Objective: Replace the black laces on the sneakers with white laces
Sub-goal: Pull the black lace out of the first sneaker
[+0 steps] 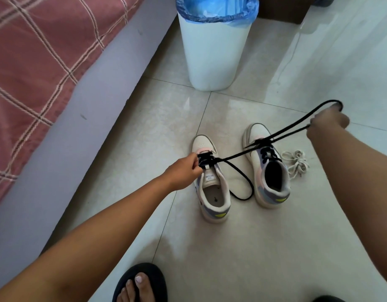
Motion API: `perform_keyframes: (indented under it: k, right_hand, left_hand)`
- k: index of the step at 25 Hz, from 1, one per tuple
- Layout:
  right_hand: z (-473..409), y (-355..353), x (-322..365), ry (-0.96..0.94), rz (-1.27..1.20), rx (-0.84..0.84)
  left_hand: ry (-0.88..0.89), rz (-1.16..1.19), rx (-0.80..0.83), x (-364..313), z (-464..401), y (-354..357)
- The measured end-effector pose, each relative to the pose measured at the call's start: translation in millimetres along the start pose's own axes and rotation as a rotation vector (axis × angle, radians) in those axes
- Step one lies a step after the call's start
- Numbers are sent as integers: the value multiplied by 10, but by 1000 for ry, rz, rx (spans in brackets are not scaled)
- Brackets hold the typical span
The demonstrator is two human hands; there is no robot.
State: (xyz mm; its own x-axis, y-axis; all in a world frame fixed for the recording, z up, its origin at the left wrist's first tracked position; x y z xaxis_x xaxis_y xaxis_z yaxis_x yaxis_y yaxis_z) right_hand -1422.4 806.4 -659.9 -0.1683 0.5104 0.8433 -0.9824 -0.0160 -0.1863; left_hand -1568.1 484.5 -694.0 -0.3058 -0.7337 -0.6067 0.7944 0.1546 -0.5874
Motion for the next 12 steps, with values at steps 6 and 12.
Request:
perform_keyframes:
  k: [6,12]
  right_hand:
    - [72,107,-80,-177,848,166]
    - [1674,625,-895,-672,1249,1047]
  left_hand:
    - [-17,61,-19,45,-54,-55]
    - [154,-553,-181,-314,41,-101]
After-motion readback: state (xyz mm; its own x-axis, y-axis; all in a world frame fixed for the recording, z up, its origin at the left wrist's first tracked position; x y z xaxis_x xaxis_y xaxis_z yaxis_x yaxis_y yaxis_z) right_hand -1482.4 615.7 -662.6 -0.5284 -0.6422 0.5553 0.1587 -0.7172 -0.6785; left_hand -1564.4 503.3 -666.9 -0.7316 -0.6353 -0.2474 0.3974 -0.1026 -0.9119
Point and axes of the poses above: each hand's wrist, its own z-axis away from the middle knuckle, its own y-axis out of the palm, x = y × z, the point moved 5 cm from there along -z, towards the middle knuckle, and after that the axes turned 1 degree about z, right-handed, at the moved point
